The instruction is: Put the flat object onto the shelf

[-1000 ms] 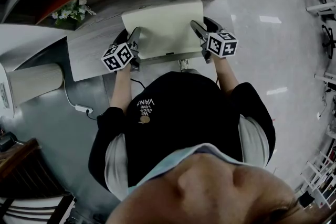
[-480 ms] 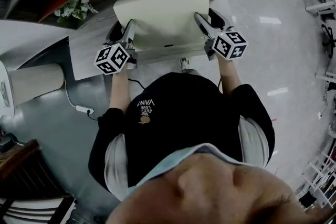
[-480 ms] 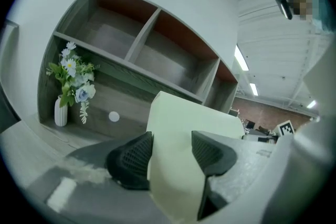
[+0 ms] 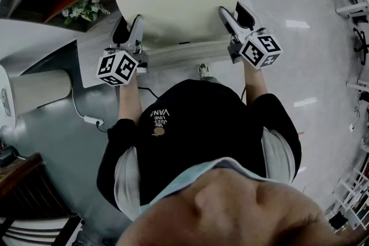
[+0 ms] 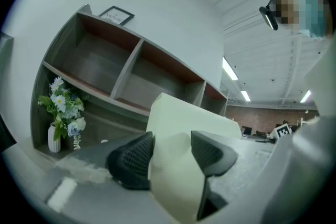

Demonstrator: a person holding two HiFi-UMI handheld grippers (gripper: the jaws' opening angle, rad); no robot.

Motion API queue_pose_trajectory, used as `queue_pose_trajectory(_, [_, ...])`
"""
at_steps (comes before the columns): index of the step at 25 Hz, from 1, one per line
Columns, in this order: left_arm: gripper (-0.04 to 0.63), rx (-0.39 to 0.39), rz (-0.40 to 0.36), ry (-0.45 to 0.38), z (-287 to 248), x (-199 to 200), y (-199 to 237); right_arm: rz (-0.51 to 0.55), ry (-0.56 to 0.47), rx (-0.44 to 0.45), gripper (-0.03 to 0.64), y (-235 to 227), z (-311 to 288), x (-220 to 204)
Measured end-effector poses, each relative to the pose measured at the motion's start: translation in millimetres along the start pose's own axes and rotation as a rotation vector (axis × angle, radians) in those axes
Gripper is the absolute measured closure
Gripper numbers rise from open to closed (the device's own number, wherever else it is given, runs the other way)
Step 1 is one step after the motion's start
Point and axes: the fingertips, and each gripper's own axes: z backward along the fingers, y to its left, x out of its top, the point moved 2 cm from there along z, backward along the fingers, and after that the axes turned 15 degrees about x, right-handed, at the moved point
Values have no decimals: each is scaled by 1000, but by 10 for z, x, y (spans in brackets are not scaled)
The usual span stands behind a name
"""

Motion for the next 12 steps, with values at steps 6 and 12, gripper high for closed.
queue_pose_trajectory(6, [368, -32, -26, -109, 109, 392, -149, 64, -56, 33, 390, 129, 8, 356])
queue_pose_trajectory(12, [374, -59, -40, -213, 220, 770, -327, 132, -117, 68, 391, 247, 35, 759])
